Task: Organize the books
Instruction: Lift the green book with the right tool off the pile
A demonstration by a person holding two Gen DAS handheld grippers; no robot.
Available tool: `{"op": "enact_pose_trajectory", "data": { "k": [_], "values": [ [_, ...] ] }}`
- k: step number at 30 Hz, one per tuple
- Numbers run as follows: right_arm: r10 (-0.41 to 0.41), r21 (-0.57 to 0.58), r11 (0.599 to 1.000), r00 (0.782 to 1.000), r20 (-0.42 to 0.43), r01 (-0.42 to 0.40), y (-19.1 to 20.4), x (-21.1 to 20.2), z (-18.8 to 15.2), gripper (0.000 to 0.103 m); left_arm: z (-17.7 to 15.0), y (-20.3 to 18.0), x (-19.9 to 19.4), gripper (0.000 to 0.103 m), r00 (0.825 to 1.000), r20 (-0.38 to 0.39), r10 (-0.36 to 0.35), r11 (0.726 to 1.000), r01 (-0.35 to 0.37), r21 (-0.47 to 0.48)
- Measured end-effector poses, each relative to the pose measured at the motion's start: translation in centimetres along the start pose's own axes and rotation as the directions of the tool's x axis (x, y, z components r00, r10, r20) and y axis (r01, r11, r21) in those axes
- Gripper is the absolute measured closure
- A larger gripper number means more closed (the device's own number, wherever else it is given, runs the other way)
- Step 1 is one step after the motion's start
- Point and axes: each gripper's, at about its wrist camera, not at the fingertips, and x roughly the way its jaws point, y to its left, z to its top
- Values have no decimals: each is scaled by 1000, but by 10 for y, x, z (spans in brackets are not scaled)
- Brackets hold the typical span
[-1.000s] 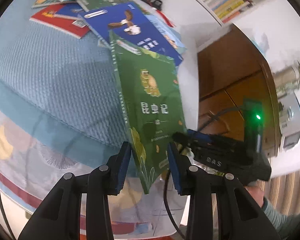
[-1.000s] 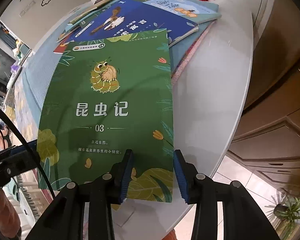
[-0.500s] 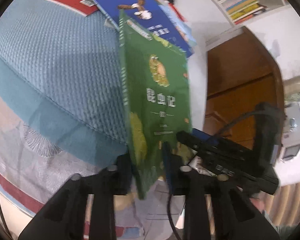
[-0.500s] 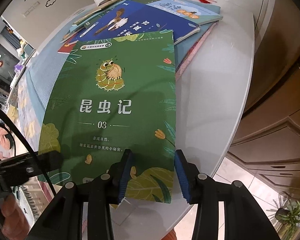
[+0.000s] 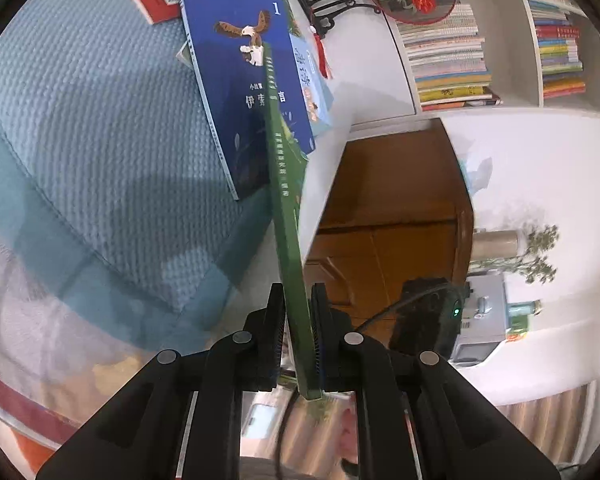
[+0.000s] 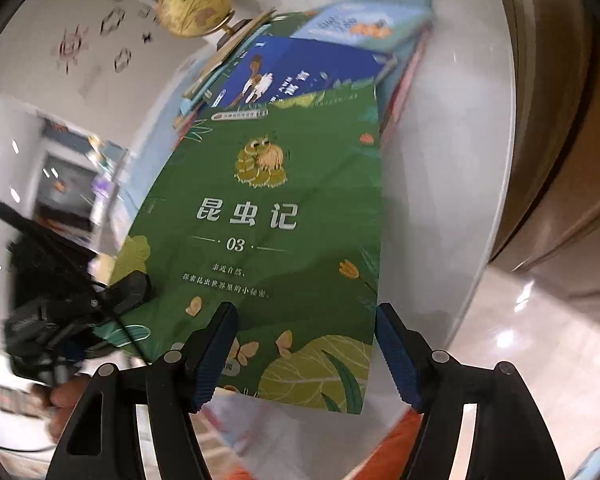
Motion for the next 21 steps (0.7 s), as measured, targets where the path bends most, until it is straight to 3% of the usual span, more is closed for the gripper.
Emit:
{"op": "enact_pose_trajectory", "data": {
  "k": [4, 9, 11, 13, 14, 16, 18, 21],
  "values": [
    [-79, -82, 993, 997, 13, 79, 18, 6, 2, 34, -4, -4, 5, 93, 995, -7, 103, 994, -102, 48],
    [-151, -253, 954, 987, 48, 158, 56, 6, 1, 34, -3, 5, 18, 94, 976, -10, 216, 975, -215, 51],
    [-158, -308, 936, 985, 69, 172, 70, 2, 2, 34, -3, 11, 18, 94, 981, -15, 192, 981, -192, 24],
    [-186, -327, 922, 978, 95, 207, 73, -3, 3, 26, -1, 20, 11, 94, 994, -11, 107, 993, -108, -40],
    [-188, -319, 924, 977, 99, 210, 71, -3, 6, 19, 1, 28, 4, 94, 1000, 0, 27, 995, -27, -101],
    [-162, -260, 949, 984, 76, 177, 56, -4, 15, 17, 3, 37, -5, 95, 998, 20, -60, 985, 62, -159],
    [-60, -149, 987, 998, 22, 63, 31, -6, 19, 17, 6, 40, -14, 95, 990, 41, -136, 972, 141, -190],
    [105, 28, 994, 994, -5, -105, -2, -4, 21, 17, 10, 37, -19, 95, 989, 45, -138, 974, 144, -175]
  ]
}}
